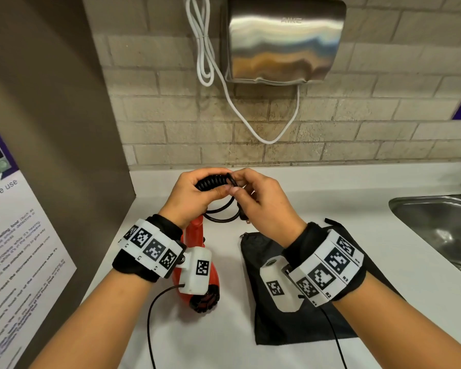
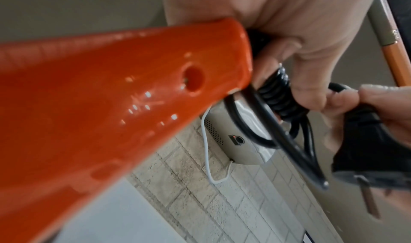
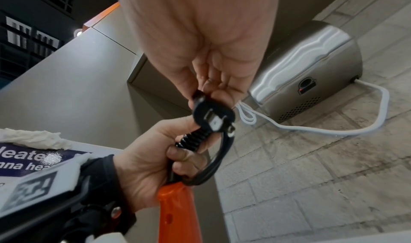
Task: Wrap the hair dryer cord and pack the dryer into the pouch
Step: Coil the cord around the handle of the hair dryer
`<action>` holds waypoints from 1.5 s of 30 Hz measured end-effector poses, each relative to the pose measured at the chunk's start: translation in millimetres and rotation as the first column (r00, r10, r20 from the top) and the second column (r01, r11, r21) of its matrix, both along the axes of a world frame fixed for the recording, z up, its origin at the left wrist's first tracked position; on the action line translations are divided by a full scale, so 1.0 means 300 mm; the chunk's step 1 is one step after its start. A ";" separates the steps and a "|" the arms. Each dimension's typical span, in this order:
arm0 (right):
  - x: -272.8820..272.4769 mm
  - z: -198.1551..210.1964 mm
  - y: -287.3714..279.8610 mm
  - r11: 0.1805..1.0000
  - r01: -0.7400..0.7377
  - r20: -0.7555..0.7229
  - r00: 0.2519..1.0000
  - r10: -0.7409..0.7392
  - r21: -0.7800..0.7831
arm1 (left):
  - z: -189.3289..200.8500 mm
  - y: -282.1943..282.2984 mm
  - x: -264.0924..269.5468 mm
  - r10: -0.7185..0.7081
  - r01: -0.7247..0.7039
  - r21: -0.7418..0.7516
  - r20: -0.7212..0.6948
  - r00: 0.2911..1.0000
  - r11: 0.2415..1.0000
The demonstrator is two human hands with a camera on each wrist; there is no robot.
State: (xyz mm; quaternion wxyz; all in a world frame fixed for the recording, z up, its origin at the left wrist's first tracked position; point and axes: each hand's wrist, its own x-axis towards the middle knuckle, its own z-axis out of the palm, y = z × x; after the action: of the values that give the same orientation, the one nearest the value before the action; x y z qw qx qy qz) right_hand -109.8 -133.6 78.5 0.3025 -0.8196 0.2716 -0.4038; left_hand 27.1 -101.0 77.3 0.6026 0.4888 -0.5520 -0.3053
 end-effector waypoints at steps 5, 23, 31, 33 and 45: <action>-0.002 0.005 0.004 0.998 0.005 -0.078 0.997 0.000 0.068 | -0.003 -0.010 0.012 0.043 -0.043 0.010 0.008 0.999 0.999; 0.007 -0.008 -0.023 0.975 -0.029 0.114 0.994 0.003 0.221 | -0.011 -0.019 0.017 0.077 -0.076 0.082 -0.006 0.997 0.994; 0.041 -0.047 -0.020 0.980 -0.002 0.271 0.961 -0.054 0.201 | -0.014 -0.015 0.021 0.083 -0.082 0.095 -0.004 0.997 0.992; 0.046 -0.056 -0.021 0.983 0.025 0.290 0.954 -0.077 0.179 | -0.016 -0.017 0.014 0.074 -0.071 0.082 -0.028 0.997 0.994; 0.054 -0.108 -0.049 0.988 0.120 0.386 0.910 -0.150 0.101 | -0.024 -0.024 0.006 0.044 -0.039 0.082 -0.072 0.996 0.996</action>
State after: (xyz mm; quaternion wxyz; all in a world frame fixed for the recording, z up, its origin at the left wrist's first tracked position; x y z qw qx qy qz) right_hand -93.7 -148.1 46.3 0.3527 -0.6892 0.2764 -0.5694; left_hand 29.0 -108.2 70.1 0.6087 0.5124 -0.5063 -0.3326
